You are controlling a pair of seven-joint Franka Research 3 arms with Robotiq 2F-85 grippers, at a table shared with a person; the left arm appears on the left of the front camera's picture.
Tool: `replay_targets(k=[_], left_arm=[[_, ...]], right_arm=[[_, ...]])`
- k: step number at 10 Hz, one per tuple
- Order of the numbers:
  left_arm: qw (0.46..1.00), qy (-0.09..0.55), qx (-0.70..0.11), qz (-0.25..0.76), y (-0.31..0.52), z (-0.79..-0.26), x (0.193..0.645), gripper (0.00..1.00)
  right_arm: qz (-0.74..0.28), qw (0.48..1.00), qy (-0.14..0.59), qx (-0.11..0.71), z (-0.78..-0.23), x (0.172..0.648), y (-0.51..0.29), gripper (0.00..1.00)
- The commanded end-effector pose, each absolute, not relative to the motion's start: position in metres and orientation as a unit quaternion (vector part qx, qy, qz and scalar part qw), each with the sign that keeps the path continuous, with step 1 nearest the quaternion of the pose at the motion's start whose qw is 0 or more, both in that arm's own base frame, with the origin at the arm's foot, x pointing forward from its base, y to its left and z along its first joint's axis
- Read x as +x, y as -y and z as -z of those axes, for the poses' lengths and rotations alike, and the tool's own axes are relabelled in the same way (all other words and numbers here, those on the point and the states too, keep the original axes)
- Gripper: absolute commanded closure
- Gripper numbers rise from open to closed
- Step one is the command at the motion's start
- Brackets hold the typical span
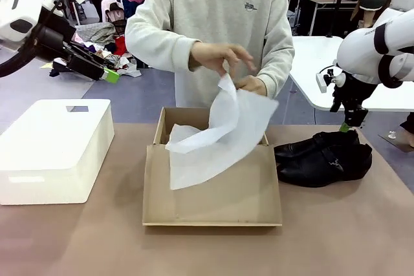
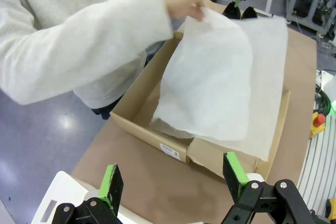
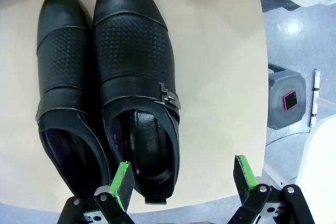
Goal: Pack the shoes into the box.
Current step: Place one shoe of the Shoes into the Shoes Box.
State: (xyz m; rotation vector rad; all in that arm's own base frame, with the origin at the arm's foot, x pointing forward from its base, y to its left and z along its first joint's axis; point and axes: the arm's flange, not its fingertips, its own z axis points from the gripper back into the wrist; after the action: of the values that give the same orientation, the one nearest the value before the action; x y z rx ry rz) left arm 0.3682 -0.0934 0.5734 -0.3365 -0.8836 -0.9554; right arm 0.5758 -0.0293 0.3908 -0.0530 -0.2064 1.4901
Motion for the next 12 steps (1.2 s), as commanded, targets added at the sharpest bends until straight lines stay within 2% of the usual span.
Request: replay_targets(k=[1,12], left_arm=[[0.778,0.411,-0.160,0.446,0.092,-0.572,0.369,0.00],[0.778,0.411,-0.160,0.446,0.092,-0.572,0.369,0.00]], right_arm=[[-0.671,0.736,0.090,-0.014,-0.390,0.587,0.029,0.00],[-0.685,0.726,0.063,-0.002,-0.344,0.595,0.027,0.00]])
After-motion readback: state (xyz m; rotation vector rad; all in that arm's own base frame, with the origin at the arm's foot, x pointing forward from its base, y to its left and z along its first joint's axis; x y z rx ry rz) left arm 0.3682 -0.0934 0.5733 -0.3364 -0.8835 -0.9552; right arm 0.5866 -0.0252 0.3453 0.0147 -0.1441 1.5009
